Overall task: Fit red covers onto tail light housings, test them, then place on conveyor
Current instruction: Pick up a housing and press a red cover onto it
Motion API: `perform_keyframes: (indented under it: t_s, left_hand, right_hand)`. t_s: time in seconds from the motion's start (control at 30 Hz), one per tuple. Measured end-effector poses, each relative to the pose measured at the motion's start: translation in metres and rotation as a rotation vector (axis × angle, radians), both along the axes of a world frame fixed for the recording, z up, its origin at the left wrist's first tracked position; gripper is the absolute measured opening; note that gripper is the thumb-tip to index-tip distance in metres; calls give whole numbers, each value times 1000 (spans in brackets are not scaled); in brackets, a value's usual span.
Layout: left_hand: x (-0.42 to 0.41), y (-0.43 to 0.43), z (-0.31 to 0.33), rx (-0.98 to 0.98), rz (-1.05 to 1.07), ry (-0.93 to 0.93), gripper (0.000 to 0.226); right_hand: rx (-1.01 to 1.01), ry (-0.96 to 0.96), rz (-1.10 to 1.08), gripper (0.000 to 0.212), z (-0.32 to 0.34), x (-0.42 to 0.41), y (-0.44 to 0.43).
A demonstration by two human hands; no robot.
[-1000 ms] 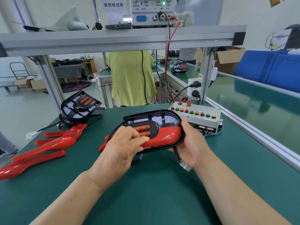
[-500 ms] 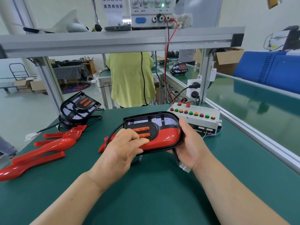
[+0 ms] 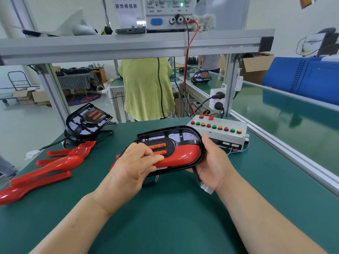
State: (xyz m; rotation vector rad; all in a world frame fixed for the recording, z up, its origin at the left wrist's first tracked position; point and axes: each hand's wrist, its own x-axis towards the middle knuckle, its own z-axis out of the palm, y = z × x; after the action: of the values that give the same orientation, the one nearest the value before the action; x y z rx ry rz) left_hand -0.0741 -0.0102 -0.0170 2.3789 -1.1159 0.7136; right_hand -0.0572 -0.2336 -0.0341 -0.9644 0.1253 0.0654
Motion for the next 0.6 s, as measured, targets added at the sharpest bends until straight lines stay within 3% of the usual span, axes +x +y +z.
perform_keyframes:
  t_s: [0.4,0.5,0.6]
  left_hand:
    - [-5,-3,2,28,6,13,37]
    - [-4,-3,0,32,17,10,39]
    - [-2,-4,-2,27,28,11,40]
  right_hand:
    - [-55,-79,77,44,1,-3,1]
    - [-81,-151,81,58,0,-4,2]
    - [-63,-174,70,53,0,-4,3]
